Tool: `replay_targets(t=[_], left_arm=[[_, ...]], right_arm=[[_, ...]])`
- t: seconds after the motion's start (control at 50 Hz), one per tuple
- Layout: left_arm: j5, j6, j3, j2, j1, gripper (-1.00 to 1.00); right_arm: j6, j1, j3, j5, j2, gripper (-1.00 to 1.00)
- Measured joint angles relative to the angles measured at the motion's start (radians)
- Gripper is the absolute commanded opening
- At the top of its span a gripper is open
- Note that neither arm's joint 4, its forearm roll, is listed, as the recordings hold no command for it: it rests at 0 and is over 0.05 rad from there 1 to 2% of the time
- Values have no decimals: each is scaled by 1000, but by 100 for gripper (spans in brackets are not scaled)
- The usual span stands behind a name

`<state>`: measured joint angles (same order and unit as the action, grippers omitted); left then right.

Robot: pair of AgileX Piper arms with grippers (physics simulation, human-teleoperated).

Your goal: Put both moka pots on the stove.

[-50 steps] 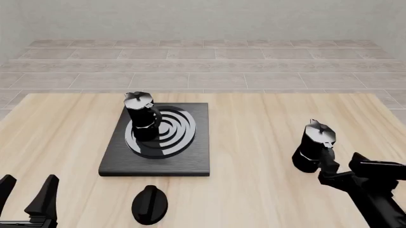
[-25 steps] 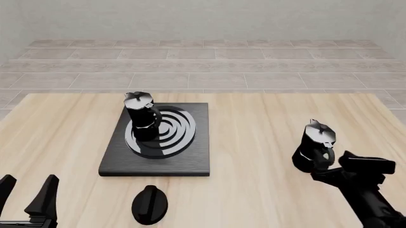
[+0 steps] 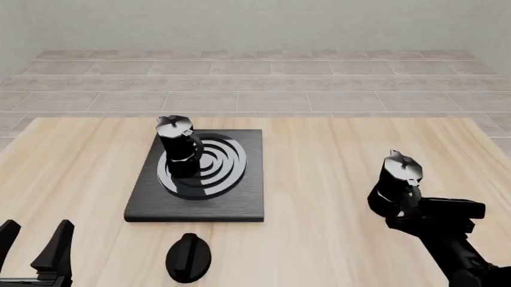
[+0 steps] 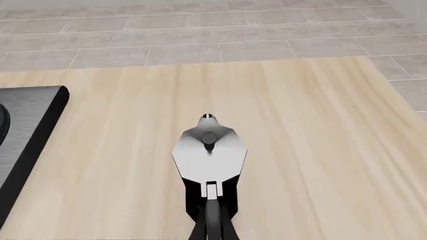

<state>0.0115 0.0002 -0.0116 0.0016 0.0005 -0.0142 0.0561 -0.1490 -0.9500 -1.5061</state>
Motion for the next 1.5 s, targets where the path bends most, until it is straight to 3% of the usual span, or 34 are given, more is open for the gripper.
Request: replay_targets(t=[0.44, 0.9, 1.18, 1.5], left_arm=[[0, 0, 0, 0, 0, 100], [0, 0, 0, 0, 0, 100], [0, 0, 0, 0, 0, 100], [0, 0, 0, 0, 0, 100]], right_arm=[[1, -32, 8, 20, 70, -100], [-16, -119, -43, 17, 266, -100], [-30, -232, -125, -10, 266, -100], [-51, -393, -214, -72, 140, -100]])
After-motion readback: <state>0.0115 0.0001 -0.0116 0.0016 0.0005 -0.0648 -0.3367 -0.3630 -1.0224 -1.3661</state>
